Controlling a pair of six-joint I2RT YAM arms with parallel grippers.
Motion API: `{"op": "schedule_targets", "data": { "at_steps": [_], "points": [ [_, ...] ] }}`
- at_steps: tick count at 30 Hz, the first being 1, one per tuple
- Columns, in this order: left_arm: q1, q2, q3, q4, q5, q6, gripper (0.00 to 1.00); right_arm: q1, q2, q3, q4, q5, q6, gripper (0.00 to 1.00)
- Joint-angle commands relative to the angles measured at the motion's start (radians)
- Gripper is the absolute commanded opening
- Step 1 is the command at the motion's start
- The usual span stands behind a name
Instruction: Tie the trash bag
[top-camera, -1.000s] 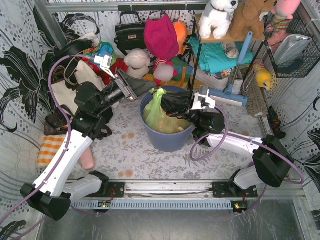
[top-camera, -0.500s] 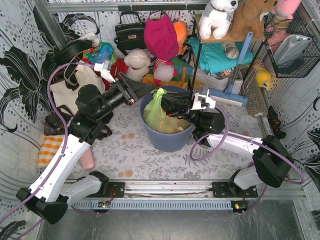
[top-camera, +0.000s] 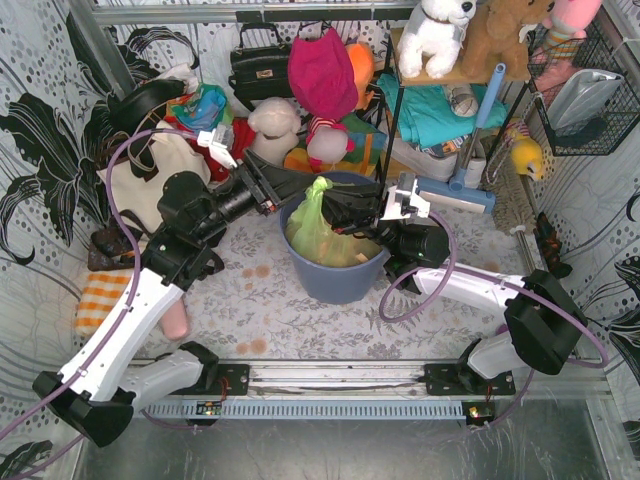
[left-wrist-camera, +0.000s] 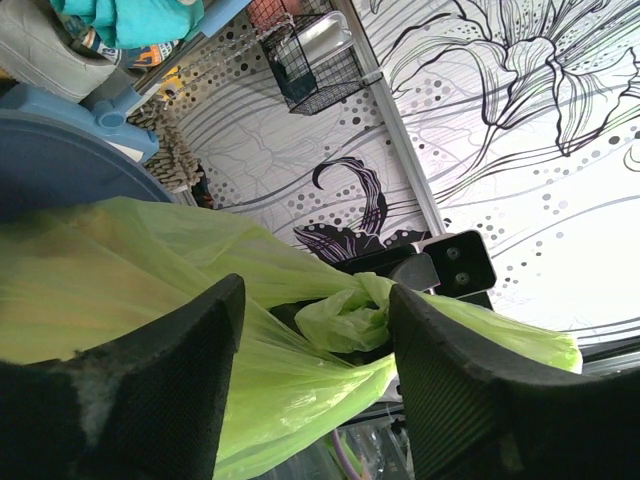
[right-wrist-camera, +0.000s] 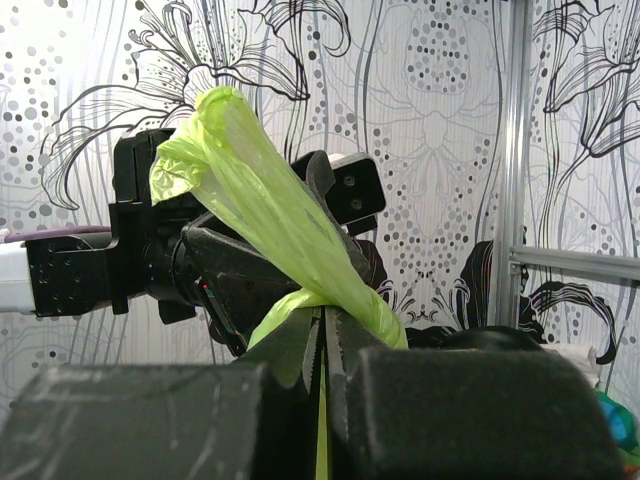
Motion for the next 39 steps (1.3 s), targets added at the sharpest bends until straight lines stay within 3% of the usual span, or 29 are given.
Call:
{"op": "schedule_targets", "data": {
  "at_steps": [1,5,11,17,28,33,35,39],
  "points": [
    [-0.003,-0.019,-0.01,0.053,0.014,-0.018,0.64,0.008,0.005,0.02,0.064,0.013,-0.01,0.0],
    [-0.005,-0.022,-0.018,0.065,0.019,-0.029,0.54,0.008,0.009,0.019,0.064,0.016,-0.014,0.0],
    [-0.005,-0.034,-0.027,0.066,0.023,-0.038,0.6,0.007,0.013,0.017,0.068,0.024,-0.021,0.0],
    [-0.004,-0.06,-0.041,0.052,0.015,-0.047,0.56,0.008,0.012,0.014,0.067,0.029,-0.045,0.0],
    [-0.005,-0.063,-0.044,0.069,0.011,-0.061,0.33,0.008,0.009,0.007,0.063,0.024,-0.055,0.0],
    [-0.005,-0.066,-0.044,0.068,0.004,-0.057,0.16,0.008,0.006,0.009,0.061,0.017,-0.056,0.0],
    [-0.005,-0.065,-0.044,0.066,-0.001,-0.051,0.01,0.008,0.004,0.01,0.06,0.013,-0.056,0.0],
    [-0.005,-0.07,-0.051,0.095,-0.007,-0.025,0.0,0.008,0.0,0.009,0.054,0.009,-0.057,0.0]
  ]
}}
